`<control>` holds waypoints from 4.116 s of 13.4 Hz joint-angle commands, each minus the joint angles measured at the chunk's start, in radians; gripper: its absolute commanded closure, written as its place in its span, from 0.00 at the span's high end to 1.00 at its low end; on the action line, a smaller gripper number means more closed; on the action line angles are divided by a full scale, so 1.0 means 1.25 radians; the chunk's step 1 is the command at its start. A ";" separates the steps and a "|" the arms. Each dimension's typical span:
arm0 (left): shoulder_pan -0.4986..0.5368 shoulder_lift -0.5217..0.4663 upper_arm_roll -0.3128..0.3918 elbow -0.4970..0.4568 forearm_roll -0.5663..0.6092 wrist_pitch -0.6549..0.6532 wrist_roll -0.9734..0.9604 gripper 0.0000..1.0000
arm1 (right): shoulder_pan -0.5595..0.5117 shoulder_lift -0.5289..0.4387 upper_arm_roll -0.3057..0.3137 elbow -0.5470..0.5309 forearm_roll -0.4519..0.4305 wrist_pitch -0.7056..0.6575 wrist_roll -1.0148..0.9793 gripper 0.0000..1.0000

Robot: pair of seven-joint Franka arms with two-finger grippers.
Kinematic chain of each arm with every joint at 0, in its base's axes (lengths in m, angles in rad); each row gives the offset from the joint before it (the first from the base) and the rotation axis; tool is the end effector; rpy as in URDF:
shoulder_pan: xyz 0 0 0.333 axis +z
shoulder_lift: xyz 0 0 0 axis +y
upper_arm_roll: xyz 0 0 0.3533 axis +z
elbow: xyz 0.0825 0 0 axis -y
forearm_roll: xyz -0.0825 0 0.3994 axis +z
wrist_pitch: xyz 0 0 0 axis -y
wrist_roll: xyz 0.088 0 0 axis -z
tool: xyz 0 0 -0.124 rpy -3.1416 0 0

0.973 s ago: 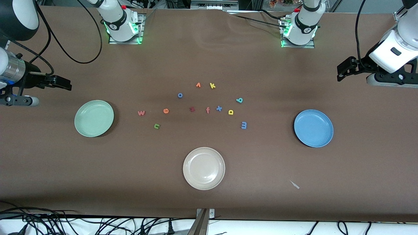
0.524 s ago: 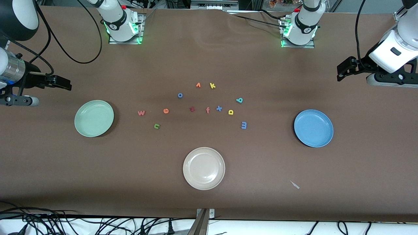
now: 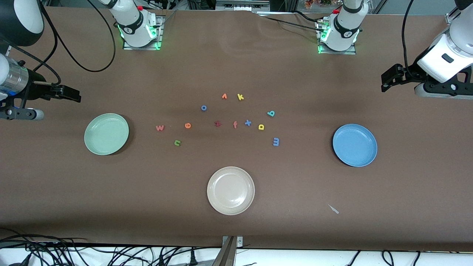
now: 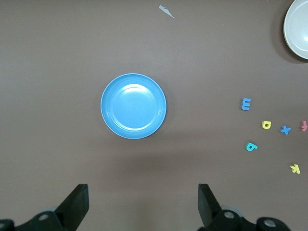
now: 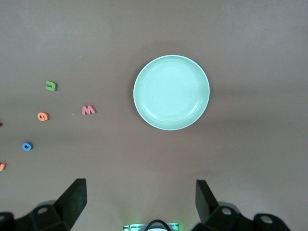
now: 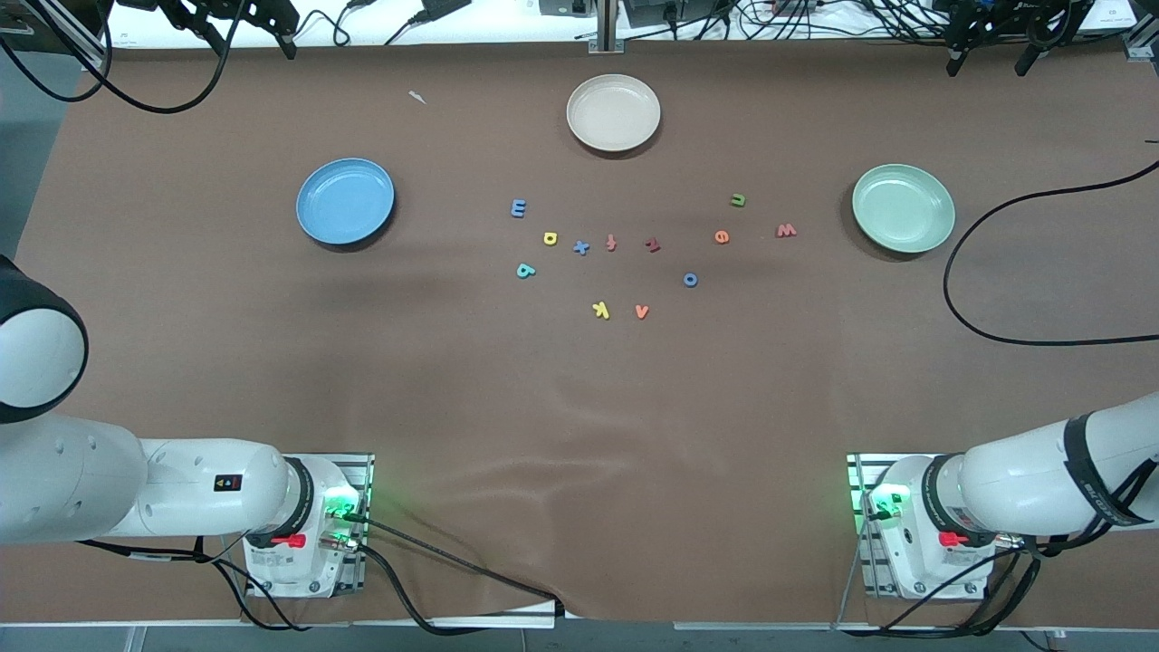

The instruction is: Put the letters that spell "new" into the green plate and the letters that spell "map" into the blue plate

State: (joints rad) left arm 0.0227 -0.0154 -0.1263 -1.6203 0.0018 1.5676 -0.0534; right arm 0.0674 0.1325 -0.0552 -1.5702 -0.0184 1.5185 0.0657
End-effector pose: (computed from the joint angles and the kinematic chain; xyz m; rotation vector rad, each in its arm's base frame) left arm 0.5593 -0.0585 0.6291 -3.1334 0.0786 0.0580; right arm 0.5990 0.0069 0.5637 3.0947 -0.0820 -0.2839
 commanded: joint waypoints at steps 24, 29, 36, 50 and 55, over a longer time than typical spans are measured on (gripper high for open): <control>-0.018 0.009 -0.003 0.015 -0.009 -0.011 -0.031 1.00 | -0.001 -0.004 -0.004 0.002 0.012 -0.012 -0.029 1.00; -0.018 0.009 -0.004 0.015 -0.009 -0.012 -0.031 1.00 | -0.001 -0.004 -0.004 0.002 0.012 -0.012 -0.028 1.00; -0.018 0.009 -0.004 0.015 -0.009 -0.012 -0.031 1.00 | -0.001 -0.004 -0.004 0.002 0.012 -0.012 -0.026 1.00; -0.018 0.009 -0.004 0.015 -0.009 -0.011 -0.031 1.00 | -0.001 -0.003 -0.004 0.002 0.012 -0.007 -0.028 1.00; -0.019 0.009 -0.004 0.015 -0.009 -0.011 -0.031 1.00 | -0.001 -0.004 -0.003 0.002 0.012 -0.001 -0.029 1.00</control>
State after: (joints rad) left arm 0.0033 -0.0093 -0.1346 -1.6203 0.0018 1.5676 -0.0856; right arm 0.0674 0.1328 -0.0552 -1.5702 -0.0180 1.5186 0.0471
